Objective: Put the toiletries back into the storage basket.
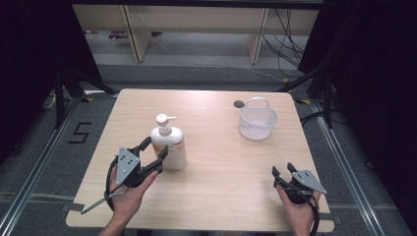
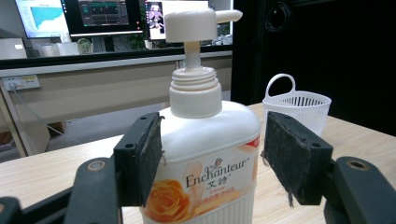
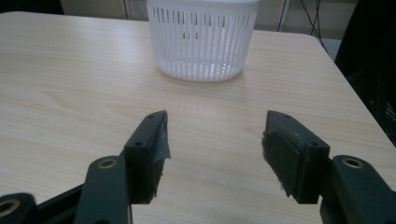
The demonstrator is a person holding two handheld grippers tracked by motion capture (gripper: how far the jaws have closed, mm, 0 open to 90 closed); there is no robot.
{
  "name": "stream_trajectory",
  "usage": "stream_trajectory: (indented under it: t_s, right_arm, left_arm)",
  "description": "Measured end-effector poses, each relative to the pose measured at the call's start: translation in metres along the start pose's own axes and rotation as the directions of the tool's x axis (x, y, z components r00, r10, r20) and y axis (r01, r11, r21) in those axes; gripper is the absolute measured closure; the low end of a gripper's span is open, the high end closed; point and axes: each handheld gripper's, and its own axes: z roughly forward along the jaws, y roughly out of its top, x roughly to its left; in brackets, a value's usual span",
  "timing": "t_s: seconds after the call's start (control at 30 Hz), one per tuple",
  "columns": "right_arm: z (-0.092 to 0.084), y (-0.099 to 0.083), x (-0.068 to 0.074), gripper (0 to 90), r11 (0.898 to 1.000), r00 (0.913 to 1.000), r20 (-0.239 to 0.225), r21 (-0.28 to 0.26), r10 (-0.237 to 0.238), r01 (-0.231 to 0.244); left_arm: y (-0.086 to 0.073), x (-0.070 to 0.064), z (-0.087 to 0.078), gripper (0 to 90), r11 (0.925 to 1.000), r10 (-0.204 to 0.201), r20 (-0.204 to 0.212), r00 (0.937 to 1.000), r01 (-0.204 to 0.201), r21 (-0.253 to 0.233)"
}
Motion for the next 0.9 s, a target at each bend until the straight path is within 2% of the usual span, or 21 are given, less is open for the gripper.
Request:
stream_trajectory:
  t_s: [0.03,0.1,0.13,0.17,0.23,0.27,0.3,0.33,0.4,0.43,0.5,0.6,0.67,0.7,0.73,0.77,0.83,0.87,0.9]
  right_arm:
    - [-0.001,0.0,0.003,39.2,0.999,0.9992,-0.003,-0.015,0.039,-0.039]
    - [-0.003,0.006,0.007,38.0,0.999,1.0,-0.001,-0.043,0.001,-0.001]
    - [-0.005,0.01,0.012,37.6,0.999,0.9999,-0.009,-0.053,0.008,-0.008]
    - [-0.006,0.014,0.017,37.5,0.998,0.9993,-0.038,-0.07,0.004,-0.007]
    - [-0.008,0.022,0.029,37.3,0.993,0.9986,-0.048,-0.115,-0.024,0.018]
    - [-0.01,0.027,0.035,37.1,0.993,0.9972,-0.064,-0.112,-0.04,0.032]
    - [-0.011,0.031,0.041,36.7,0.993,0.9962,-0.079,-0.115,-0.038,0.028]
    - [-0.013,0.036,0.049,36.1,0.991,0.9974,-0.071,-0.13,-0.012,0.003]
    - [-0.013,0.046,0.063,34.7,0.987,0.9931,-0.109,-0.158,-0.044,0.026]
    - [-0.015,0.051,0.069,34.7,0.987,0.993,-0.101,-0.155,-0.062,0.045]
    - [-0.014,0.062,0.082,34.7,0.982,0.9877,-0.138,-0.184,-0.072,0.046]
    - [-0.013,0.078,0.102,34.9,0.974,0.9825,-0.162,-0.221,-0.093,0.055]
    - [-0.011,0.088,0.117,35.3,0.965,0.9756,-0.185,-0.251,-0.118,0.07]
    - [-0.011,0.093,0.125,35.3,0.967,0.9735,-0.198,-0.245,-0.115,0.064]
    - [-0.009,0.097,0.132,35.3,0.962,0.9686,-0.209,-0.264,-0.134,0.076]
    - [-0.008,0.101,0.139,35.5,0.963,0.9664,-0.217,-0.256,-0.137,0.079]
    - [-0.005,0.108,0.154,36.6,0.957,0.9597,-0.236,-0.277,-0.152,0.083]
    - [-0.004,0.111,0.162,36.9,0.96,0.9553,-0.26,-0.271,-0.141,0.068]
    - [-0.002,0.113,0.169,37.2,0.957,0.9529,-0.261,-0.28,-0.154,0.078]
  left_arm:
    - [-0.001,0.001,-0.001,36.4,1.0,0.0,0.0,1.0,0.0,-0.001]
    - [-0.004,0.002,-0.003,36.4,1.0,-0.007,-0.002,1.0,0.007,0.005]
    - [-0.005,0.004,-0.005,36.3,1.0,-0.006,-0.004,1.0,0.006,0.007]
    - [-0.007,0.005,-0.006,36.3,0.9999,-0.005,-0.008,1.0,0.006,0.009]
    - [-0.01,0.009,-0.009,36.3,0.9998,-0.008,-0.015,0.9998,0.009,0.017]
    - [-0.011,0.01,-0.011,36.2,0.9997,-0.01,-0.018,0.9998,0.011,0.02]
    - [-0.013,0.012,-0.012,36.2,0.9997,-0.009,-0.022,0.9997,0.009,0.023]
    - [-0.014,0.013,-0.014,36.3,0.9996,-0.007,-0.022,0.9997,0.008,0.025]
    - [-0.015,0.014,-0.015,36.2,0.9996,-0.011,-0.026,0.9996,0.012,0.025]
    - [-0.018,0.017,-0.019,36.3,0.9995,-0.012,-0.032,0.9994,0.013,0.03]
    - [-0.022,0.019,-0.021,36.2,0.9993,-0.012,-0.038,0.9992,0.014,0.035]
    - [-0.027,0.022,-0.024,36.3,0.9991,-0.015,-0.044,0.9989,0.017,0.038]
    - [-0.03,0.023,-0.026,36.2,0.9987,-0.016,-0.051,0.9986,0.018,0.048]
    - [-0.032,0.024,-0.027,36.2,0.9985,-0.014,-0.053,0.9985,0.016,0.052]
    - [-0.032,0.024,-0.027,36.2,0.9985,-0.014,-0.053,0.9985,0.016,0.052]
    - [-0.035,0.026,-0.028,36.3,0.9986,-0.013,-0.054,0.9984,0.016,0.05]
    - [-0.038,0.027,-0.03,36.2,0.9979,-0.016,-0.059,0.9981,0.019,0.062]
    - [-0.038,0.027,-0.03,36.2,0.9979,-0.016,-0.059,0.9981,0.019,0.062]
    - [-0.041,0.027,-0.031,36.2,0.9983,-0.016,-0.056,0.9983,0.019,0.055]
